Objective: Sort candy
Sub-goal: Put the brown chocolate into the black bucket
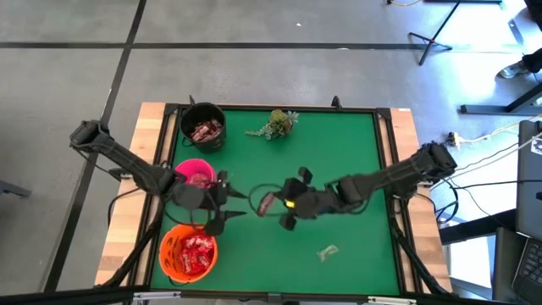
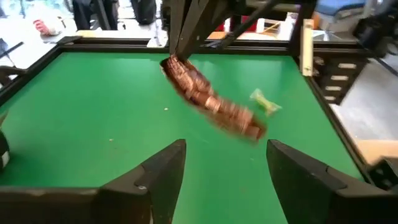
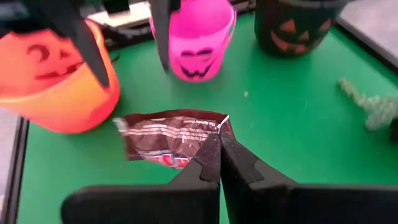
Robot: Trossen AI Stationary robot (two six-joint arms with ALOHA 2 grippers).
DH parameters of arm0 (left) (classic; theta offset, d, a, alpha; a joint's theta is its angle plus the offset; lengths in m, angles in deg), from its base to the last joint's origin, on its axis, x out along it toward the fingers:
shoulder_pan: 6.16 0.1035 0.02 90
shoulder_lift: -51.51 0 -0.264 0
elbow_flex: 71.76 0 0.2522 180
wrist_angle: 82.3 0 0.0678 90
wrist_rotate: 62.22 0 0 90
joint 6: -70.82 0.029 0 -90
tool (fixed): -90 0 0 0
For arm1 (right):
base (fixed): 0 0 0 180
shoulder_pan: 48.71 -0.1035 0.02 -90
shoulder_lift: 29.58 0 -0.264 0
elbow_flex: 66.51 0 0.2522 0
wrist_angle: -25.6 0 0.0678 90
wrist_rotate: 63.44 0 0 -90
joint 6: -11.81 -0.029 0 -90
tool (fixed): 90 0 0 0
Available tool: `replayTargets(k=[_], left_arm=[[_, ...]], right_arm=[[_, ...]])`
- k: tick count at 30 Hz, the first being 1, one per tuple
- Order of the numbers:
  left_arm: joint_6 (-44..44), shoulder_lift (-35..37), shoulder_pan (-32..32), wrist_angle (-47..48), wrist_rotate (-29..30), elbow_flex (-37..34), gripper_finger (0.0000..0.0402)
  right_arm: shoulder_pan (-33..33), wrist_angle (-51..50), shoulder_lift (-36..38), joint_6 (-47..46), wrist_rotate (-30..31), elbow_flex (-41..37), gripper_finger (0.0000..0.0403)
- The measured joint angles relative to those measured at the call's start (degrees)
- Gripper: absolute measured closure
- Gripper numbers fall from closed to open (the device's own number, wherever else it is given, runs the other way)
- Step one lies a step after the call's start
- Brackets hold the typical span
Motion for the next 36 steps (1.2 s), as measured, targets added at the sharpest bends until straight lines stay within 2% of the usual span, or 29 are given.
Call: replayTargets(k=[6,12,21,29,32,36], left_arm=[[-5.3,-1.4,5.9,-4.1,-2.4,0.0,0.0177],[-10.3,-1.5,10.4,-4.5,-4.5,0.0,0.0177],[-11.7,-3.3,12.7,-9.6,-11.2,0.0,0.0177],[-13.3,-7.2,14.7,-9.8,-11.4,0.0,0.0178],[-12.7,-7.8,14.8,-11.1,-11.4,-0.1,0.0192],[-10.8,-7.9,14.8,-12.1,-11.1,-0.1,0.0233]], right_arm=[[4.1,4.7,0.0,4.1,-3.9,0.0,0.0403],[4.7,5.3,0.0,5.1,-4.3,0.0,0.0403],[4.7,9.2,0.0,7.6,-4.4,0.0,0.0403],[5.0,10.9,-0.1,8.8,-5.3,0.0,0.0403],[5.0,10.9,-0.1,9.0,-5.3,0.0,0.0403],[5.0,11.0,-0.1,10.2,-5.3,0.0,0.0403]])
